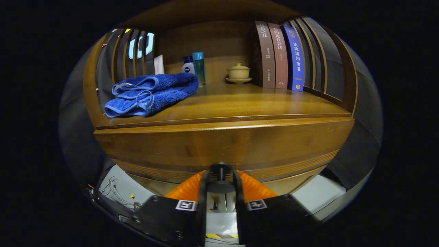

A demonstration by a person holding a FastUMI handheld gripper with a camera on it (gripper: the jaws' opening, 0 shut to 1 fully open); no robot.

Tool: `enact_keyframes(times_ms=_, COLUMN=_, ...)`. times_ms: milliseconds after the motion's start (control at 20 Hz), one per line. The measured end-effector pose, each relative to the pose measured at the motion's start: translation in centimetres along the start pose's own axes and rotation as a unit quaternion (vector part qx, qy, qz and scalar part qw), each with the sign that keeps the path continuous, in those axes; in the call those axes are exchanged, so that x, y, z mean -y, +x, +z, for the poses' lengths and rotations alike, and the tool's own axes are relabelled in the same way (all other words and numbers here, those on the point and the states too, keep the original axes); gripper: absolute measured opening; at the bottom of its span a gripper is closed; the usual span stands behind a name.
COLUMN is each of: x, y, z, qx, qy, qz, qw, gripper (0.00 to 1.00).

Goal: Pull open the drawer, take out the items inside it, and place them on the countertop above the cabinet.

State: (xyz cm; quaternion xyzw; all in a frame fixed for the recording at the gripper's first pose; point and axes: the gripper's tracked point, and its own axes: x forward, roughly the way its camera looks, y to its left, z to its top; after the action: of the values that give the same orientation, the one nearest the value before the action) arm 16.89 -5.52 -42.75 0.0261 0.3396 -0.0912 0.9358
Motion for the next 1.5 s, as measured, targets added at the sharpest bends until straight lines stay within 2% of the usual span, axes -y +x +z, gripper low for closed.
enact_keyframes(times_ms=50, x=0.0, y=-0.4, z=0.2, qx=-0.003, qy=0.001, qz=0.0, qw=1.0, gripper=0.29)
enact_keyframes(times_ms=300, x=0.1, y=-3.1, z=-1.4, qx=-0.003, qy=-0.003, qz=0.001, qw=1.0, gripper=0.29)
enact_keyframes(times_ms=850, x=0.3, y=-14.4, z=-7.4, qx=-0.031, qy=0.009, qz=0.003, qw=0.999, gripper=0.29)
enact_keyframes(times_ms=1150, x=0.6, y=-16.2, z=-9.9, qx=-0.062, qy=0.011, qz=0.0, qw=0.998, gripper=0.29)
enact_keyframes(times_ms=1200, x=0.6, y=-16.1, z=-9.3, qx=-0.045, qy=0.011, qz=0.001, qw=0.999, gripper=0.29)
enact_keyframes(times_ms=1250, x=0.6, y=-16.3, z=-9.5, qx=-0.061, qy=0.005, qz=0.003, qw=0.998, gripper=0.29)
enact_keyframes(times_ms=1500, x=1.1, y=-16.9, z=-9.5, qx=-0.055, qy=0.0, qz=-0.005, qw=0.998, gripper=0.47)
